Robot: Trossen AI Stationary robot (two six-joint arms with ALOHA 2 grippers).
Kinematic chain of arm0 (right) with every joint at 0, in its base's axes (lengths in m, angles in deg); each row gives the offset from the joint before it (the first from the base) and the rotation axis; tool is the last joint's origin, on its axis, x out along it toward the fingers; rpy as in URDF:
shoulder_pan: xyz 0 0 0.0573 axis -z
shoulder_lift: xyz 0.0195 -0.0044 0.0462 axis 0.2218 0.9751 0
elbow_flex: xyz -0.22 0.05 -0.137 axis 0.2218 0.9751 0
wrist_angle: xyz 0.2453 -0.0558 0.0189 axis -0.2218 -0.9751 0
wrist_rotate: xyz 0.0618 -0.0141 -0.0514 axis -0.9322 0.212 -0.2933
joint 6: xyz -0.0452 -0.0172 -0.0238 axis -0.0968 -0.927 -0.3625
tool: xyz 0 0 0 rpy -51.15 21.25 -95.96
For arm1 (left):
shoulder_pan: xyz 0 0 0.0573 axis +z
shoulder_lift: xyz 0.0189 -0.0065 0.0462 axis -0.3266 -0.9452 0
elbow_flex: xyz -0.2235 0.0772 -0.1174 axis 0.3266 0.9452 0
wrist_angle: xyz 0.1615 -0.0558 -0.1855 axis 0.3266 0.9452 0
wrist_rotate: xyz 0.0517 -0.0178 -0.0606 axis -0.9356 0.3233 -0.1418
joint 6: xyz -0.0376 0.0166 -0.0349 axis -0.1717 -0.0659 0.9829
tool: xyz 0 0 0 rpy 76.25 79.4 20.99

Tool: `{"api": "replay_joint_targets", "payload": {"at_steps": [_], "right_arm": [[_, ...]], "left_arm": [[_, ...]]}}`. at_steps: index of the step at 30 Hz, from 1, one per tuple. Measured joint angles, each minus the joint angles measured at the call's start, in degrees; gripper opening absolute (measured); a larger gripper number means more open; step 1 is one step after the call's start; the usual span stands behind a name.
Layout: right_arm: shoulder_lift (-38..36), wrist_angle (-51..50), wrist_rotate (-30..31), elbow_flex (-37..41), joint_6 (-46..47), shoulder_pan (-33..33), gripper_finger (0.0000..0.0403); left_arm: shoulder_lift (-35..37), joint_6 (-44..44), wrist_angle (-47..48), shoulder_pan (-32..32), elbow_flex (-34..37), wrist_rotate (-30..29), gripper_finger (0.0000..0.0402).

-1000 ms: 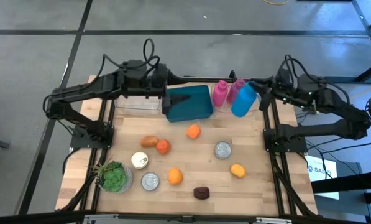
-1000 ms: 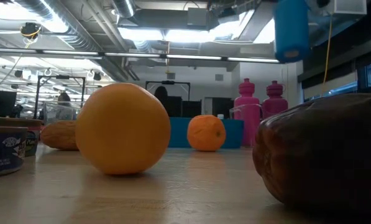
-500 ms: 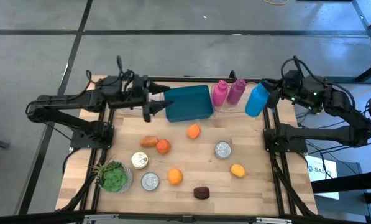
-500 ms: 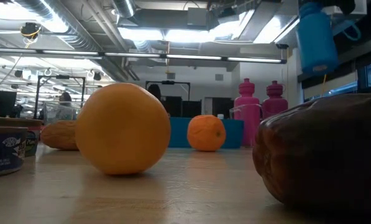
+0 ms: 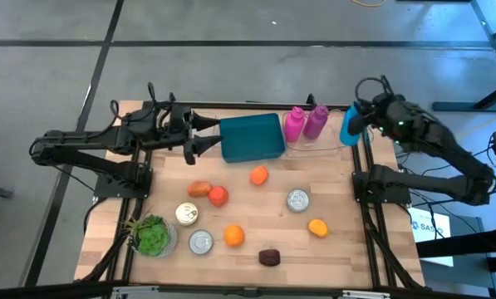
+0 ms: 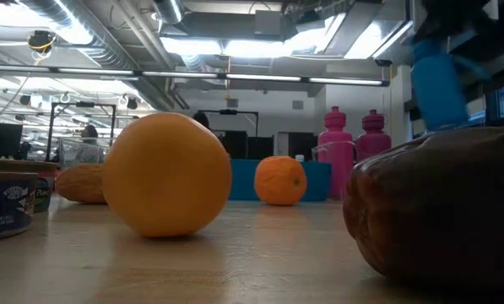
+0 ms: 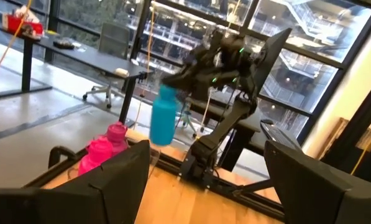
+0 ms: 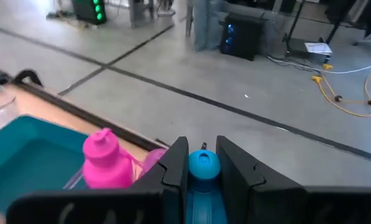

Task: Pick & Place Food Item
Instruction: Put the blue tumbler into the right transparent bin

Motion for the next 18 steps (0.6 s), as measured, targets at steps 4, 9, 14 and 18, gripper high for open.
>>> {"api": "replay_joint_targets", "payload": {"at_steps": [4, 9, 14, 18], "right_arm": [[-0.4, 13.1, -3.6, 8.1, -0.2, 3.1, 0.0058], [-0.3, 19.1, -6.0, 14.0, -0.3, 6.0, 0.0058], [-0.2, 22.6, -8.1, 17.8, -0.7, 8.0, 0.0058], [-0.2, 23.9, -8.7, 20.0, -0.9, 9.0, 0.0058]], "left_arm": [[0.0, -0.3, -0.3, 0.0, 0.0, 0.0, 0.0306], [0.1, 0.1, -0.3, 0.0, 0.0, 0.0, 0.0306], [0.6, 0.6, -0.3, 0.0, 0.0, -0.1, 0.0306], [0.8, 0.6, -0.3, 0.0, 0.0, -0.2, 0.0306]]}}
